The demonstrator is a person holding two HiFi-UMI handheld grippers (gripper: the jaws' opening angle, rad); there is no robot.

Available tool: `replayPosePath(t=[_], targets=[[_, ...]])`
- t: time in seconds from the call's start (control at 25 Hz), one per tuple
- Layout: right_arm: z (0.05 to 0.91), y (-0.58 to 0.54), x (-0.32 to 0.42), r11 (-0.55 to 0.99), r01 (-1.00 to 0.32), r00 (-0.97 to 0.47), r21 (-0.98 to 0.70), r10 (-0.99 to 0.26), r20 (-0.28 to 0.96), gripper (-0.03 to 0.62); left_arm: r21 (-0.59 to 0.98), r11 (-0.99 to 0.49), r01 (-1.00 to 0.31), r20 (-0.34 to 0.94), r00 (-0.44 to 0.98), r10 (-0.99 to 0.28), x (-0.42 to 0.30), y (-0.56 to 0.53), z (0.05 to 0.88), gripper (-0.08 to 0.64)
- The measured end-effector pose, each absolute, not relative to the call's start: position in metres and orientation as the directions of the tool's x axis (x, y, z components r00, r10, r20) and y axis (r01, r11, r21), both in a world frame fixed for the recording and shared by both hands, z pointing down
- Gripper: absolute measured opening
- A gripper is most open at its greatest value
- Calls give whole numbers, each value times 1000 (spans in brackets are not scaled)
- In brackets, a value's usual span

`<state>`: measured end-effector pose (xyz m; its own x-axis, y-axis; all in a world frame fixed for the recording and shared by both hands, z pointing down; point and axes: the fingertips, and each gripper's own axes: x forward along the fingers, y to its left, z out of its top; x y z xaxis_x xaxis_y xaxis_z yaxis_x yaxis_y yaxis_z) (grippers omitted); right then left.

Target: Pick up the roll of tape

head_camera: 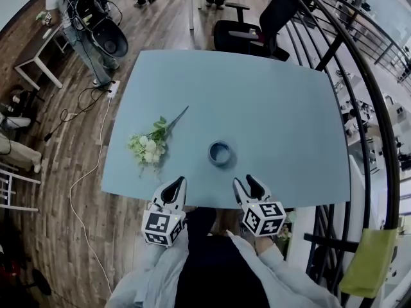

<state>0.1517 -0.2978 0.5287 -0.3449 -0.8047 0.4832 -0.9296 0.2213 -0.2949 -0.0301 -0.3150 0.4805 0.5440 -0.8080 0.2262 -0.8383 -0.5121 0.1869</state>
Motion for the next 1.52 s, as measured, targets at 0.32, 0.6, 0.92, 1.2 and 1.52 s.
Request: replayPosePath(t=[0.32,0.6,0.92,1.2,1.52], targets=[[530,-342,150,219,-932,-342,-290,-798,496,196,199,-519,-832,232,554,-800,-26,-359,485,15],[542,-369,148,227,-936,-341,-270,-775,532,198,224,-523,-822,258,568,-782,-24,-380,497,15],[566,-397,148,244,-944,-330,-223,-730,598,199,256,-510,-821,304,569,-764,-21,-404,521,15],[591,-422,142,298,-939,-334,-172,-670,663,198,279,-471,-837,340,545,-767,-27,-426,539,15],[623,-433,131,388,-915,-331,-109,-570,752,199,296,-418,-859,374,507,-777,-40,-440,555,15]])
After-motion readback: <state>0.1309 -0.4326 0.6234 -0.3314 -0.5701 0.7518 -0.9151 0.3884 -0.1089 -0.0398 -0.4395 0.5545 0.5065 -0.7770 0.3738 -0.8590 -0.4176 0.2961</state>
